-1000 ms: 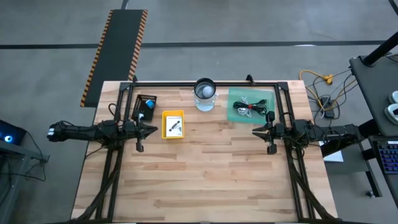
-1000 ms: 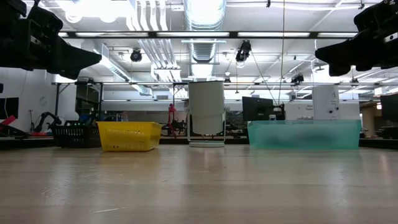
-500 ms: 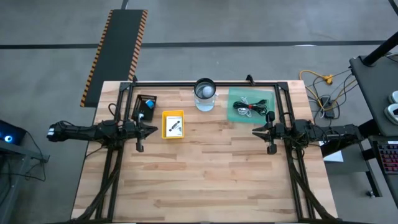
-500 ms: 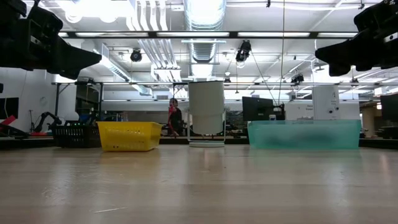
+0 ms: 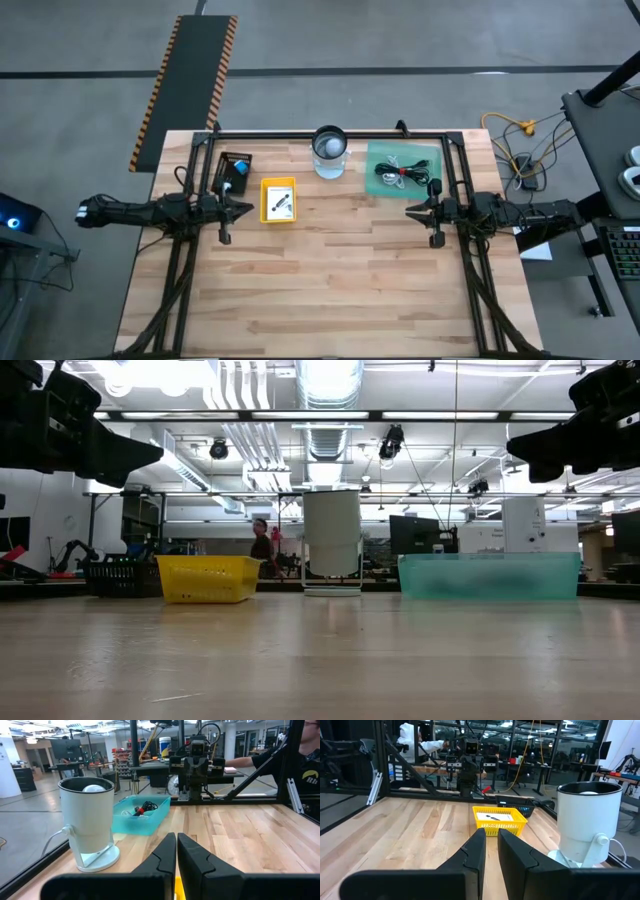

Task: Pick and place items into bin
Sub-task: Return to Home Position

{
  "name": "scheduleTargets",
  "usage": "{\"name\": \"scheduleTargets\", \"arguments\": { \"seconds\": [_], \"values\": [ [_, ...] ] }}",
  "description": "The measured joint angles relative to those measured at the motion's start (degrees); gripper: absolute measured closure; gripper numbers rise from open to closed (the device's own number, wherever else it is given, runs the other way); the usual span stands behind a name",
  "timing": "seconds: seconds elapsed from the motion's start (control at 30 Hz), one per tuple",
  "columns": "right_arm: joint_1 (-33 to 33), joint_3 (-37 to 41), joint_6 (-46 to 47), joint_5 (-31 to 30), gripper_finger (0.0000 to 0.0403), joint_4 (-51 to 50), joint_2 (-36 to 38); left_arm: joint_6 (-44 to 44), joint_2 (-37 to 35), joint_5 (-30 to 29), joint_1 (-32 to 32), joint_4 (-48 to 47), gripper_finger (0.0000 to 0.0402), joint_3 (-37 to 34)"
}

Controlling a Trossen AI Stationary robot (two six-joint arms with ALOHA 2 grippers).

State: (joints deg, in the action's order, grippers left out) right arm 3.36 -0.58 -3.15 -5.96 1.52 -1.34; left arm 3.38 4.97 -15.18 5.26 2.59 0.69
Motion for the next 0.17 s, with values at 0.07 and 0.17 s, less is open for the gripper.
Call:
{"name": "scheduleTargets", "arguments": {
  "seconds": [0.07, 0.17],
  "values": [
    [0.01, 0.0, 0.05, 0.0, 0.0364, -0.01, 0.0, -0.01, 0.0, 0.0, 0.0, 0.0, 0.0402, 0.0],
    [0.01, 0.0, 0.01, 0.0, 0.0364, 0.0, 0.02, -0.01, 0.0, 0.0, 0.0, 0.0, 0.0402, 0.0]
  ]
}}
